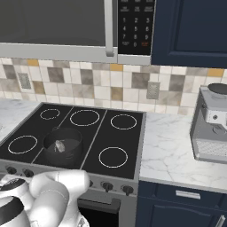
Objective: Retrieve the frozen meat and place it in the pot on a burner. Then turn the burner on.
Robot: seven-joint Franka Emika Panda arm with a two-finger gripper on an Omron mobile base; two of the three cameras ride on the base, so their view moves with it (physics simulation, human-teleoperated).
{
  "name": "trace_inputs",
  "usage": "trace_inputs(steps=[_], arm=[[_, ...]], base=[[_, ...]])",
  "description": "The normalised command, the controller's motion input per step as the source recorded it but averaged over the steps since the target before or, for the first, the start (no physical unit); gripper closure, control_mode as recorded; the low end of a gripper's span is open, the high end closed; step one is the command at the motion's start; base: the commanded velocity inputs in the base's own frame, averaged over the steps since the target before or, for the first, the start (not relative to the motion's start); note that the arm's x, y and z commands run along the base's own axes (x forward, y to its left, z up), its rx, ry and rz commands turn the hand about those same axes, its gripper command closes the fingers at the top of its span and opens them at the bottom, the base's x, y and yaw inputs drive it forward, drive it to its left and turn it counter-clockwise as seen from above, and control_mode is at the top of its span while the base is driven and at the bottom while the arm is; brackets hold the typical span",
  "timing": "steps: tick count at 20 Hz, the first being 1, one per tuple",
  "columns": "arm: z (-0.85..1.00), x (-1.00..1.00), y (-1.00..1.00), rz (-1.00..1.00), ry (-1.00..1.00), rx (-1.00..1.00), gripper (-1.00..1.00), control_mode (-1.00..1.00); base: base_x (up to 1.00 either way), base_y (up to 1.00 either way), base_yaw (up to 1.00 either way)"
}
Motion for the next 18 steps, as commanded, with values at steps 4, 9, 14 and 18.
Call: trace_inputs(steps=[4,9,14,18], arm=[[-0.05,0.06,0.0,0.0,0.0,0.0,-1.0,-1.0],[0.0,0.0,0.0,0.0,0.0,0.0,-1.0,-1.0],[0.0,0.01,0.0,0.0,-0.02,0.0,-1.0,-1.0],[0.0,0.17,0.0,0.0,-0.06,0.0,-1.0,-1.0]], base=[[0.0,0.0,0.0],[0.0,0.0,0.0],[0.0,0.0,0.0],[0.0,0.0,0.0]])
